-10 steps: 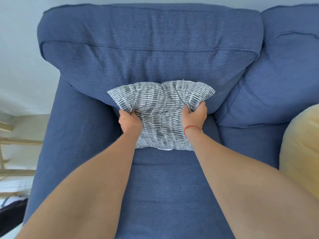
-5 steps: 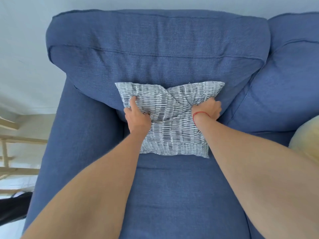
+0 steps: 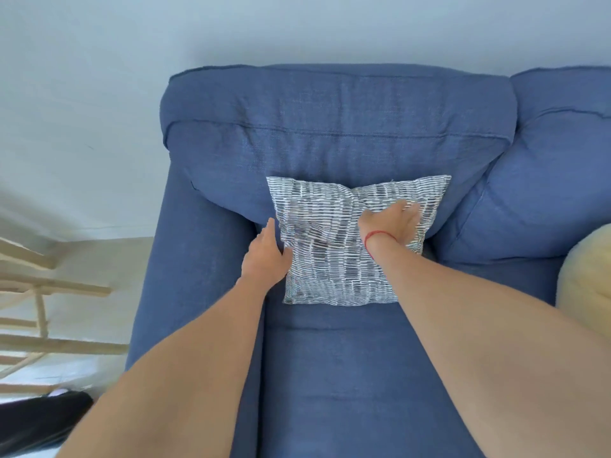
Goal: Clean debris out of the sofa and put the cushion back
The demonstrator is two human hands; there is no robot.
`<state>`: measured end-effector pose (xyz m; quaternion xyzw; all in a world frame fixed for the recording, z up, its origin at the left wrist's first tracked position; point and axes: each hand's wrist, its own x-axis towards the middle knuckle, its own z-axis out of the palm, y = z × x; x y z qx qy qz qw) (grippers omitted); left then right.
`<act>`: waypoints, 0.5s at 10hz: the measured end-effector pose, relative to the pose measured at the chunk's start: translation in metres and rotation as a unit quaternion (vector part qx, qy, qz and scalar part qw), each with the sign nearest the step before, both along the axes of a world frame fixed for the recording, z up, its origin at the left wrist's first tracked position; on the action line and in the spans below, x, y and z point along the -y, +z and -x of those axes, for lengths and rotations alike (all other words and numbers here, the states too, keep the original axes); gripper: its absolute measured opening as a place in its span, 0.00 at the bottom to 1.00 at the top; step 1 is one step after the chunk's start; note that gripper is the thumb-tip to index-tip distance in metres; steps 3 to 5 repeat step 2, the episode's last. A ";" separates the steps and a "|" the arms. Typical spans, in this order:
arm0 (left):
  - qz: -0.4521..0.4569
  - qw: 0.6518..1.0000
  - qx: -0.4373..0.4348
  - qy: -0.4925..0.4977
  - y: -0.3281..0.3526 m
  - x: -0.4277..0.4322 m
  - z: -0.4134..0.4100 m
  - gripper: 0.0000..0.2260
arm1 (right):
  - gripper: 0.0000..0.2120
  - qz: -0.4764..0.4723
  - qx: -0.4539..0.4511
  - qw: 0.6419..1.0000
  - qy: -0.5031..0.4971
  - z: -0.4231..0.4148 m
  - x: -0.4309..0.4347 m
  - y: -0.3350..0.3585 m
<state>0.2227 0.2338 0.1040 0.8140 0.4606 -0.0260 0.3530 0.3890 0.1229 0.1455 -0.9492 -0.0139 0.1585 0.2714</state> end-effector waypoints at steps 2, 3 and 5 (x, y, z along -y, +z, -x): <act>-0.094 0.994 -0.031 -0.036 0.016 -0.023 0.102 0.27 | 0.31 0.013 0.088 0.979 0.185 0.106 -0.044 -0.002; -0.094 0.994 -0.031 -0.036 0.016 -0.023 0.102 0.27 | 0.31 0.013 0.088 0.979 0.185 0.106 -0.044 -0.002; -0.094 0.994 -0.031 -0.036 0.016 -0.023 0.102 0.27 | 0.31 0.013 0.088 0.979 0.185 0.106 -0.044 -0.002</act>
